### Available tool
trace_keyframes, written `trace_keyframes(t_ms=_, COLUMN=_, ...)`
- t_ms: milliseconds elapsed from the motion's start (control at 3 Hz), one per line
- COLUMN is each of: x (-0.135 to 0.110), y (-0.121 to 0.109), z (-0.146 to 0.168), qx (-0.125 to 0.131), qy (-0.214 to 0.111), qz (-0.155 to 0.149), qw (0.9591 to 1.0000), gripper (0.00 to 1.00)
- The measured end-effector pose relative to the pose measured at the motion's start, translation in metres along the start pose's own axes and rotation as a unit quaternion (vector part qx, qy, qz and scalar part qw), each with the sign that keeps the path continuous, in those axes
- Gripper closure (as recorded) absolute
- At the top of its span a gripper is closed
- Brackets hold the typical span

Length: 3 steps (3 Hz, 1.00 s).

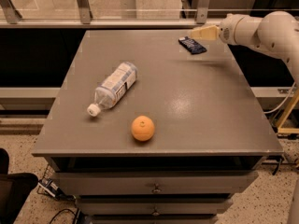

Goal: Pick rxbar blueberry

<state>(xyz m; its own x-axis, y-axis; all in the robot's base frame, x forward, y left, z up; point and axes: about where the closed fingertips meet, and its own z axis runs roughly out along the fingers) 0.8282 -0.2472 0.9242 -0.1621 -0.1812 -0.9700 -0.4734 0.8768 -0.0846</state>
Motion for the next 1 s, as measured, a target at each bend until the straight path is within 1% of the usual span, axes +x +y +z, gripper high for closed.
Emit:
trace_keyframes(t_ms=667, x=0.029, y=0.004, z=0.025, qx=-0.029, qy=0.016, qz=0.017, qw=0.9993, gripper=0.00)
trace_keyframes(t_ms=1000, x=0.045, y=0.014, z=0.041, qx=-0.046, qy=0.025, qz=0.032, qw=0.9981, gripper=0.00)
